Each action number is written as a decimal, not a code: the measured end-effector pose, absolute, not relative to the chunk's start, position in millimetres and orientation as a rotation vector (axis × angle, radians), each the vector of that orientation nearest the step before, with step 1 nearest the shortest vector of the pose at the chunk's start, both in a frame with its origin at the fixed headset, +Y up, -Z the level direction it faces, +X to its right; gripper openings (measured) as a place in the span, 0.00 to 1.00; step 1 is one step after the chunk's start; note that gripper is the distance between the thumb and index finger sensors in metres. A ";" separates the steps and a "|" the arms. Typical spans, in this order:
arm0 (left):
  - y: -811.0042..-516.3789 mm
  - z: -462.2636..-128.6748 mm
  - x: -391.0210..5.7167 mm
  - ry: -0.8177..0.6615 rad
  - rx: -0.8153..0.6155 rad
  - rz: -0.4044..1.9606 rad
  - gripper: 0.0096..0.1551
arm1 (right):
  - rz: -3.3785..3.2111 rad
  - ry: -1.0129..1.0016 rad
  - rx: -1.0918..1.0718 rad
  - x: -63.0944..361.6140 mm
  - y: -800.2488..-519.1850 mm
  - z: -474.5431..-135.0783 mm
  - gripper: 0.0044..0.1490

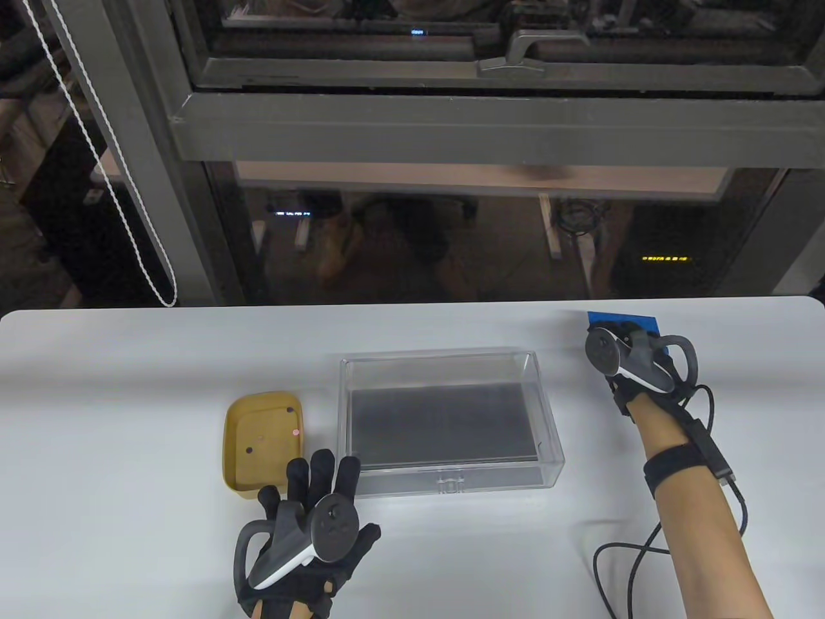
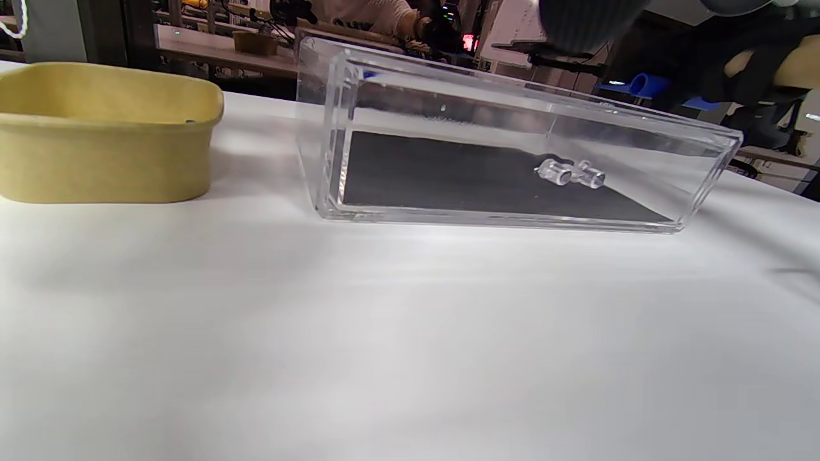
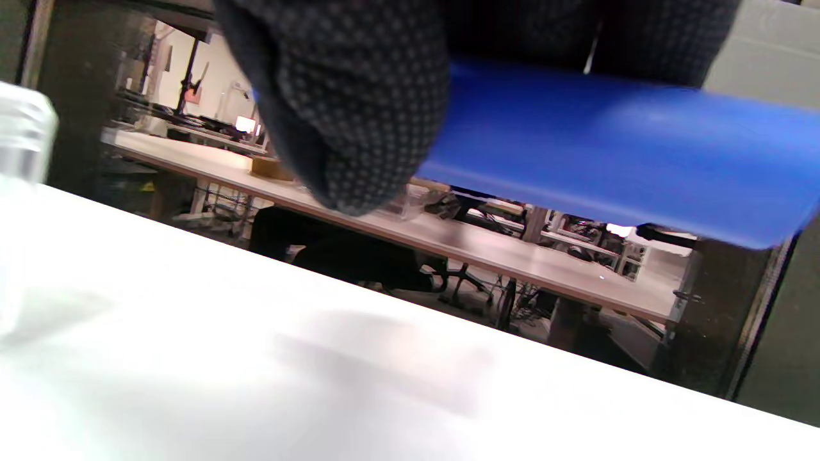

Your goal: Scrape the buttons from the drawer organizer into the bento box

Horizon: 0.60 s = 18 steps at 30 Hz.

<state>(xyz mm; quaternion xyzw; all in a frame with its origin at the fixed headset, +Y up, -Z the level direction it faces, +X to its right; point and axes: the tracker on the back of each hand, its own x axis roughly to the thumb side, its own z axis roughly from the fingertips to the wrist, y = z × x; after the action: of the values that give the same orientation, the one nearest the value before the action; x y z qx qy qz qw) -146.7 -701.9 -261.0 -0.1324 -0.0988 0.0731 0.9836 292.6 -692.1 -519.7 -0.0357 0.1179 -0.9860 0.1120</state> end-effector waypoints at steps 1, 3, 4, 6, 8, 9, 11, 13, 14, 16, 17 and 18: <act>-702.5 -261.2 -147.1 -0.196 -0.269 0.147 0.53 | -2.892 0.336 -0.098 294.3 -694.1 -522.3 0.43; -704.0 -261.8 -147.9 -0.189 -0.275 0.143 0.53 | -2.877 0.324 -0.084 298.2 -699.2 -528.0 0.43; -705.0 -262.2 -148.2 -0.186 -0.278 0.142 0.53 | -2.880 0.314 -0.078 300.5 -702.3 -531.3 0.43; -706.9 -263.1 -148.9 -0.179 -0.286 0.136 0.53 | -2.899 0.280 -0.052 305.4 -710.4 -536.8 0.43; -707.9 -263.7 -149.4 -0.174 -0.288 0.135 0.53 | -2.898 0.254 -0.033 309.3 -717.6 -540.4 0.42; -708.6 -264.1 -149.6 -0.172 -0.291 0.135 0.53 | -2.893 0.241 -0.024 312.0 -722.3 -542.7 0.42; -709.2 -264.3 -149.7 -0.169 -0.294 0.134 0.53 | -2.894 0.214 -0.007 317.0 -729.4 -546.1 0.42; -709.2 -264.0 -149.4 -0.168 -0.296 0.132 0.53 | -2.905 0.186 0.019 322.5 -735.6 -548.4 0.42; -709.0 -263.9 -149.2 -0.168 -0.298 0.131 0.53 | -2.905 0.165 0.035 325.9 -739.5 -549.7 0.42; -708.6 -263.7 -148.9 -0.167 -0.301 0.130 0.53 | -2.905 0.152 0.050 331.1 -745.0 -550.9 0.42; -708.4 -263.6 -148.9 -0.167 -0.302 0.129 0.53 | -2.907 0.140 0.056 333.9 -747.9 -551.4 0.42; -708.1 -263.3 -149.1 -0.166 -0.302 0.129 0.53 | -2.910 0.128 0.062 336.7 -750.7 -552.1 0.41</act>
<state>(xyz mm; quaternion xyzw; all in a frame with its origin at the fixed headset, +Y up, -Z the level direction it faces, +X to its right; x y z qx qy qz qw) -149.1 -708.1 -263.3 -0.1503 -0.0824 0.0640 0.9831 336.7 -750.7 -552.1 0.0212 0.0438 -0.9923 0.1139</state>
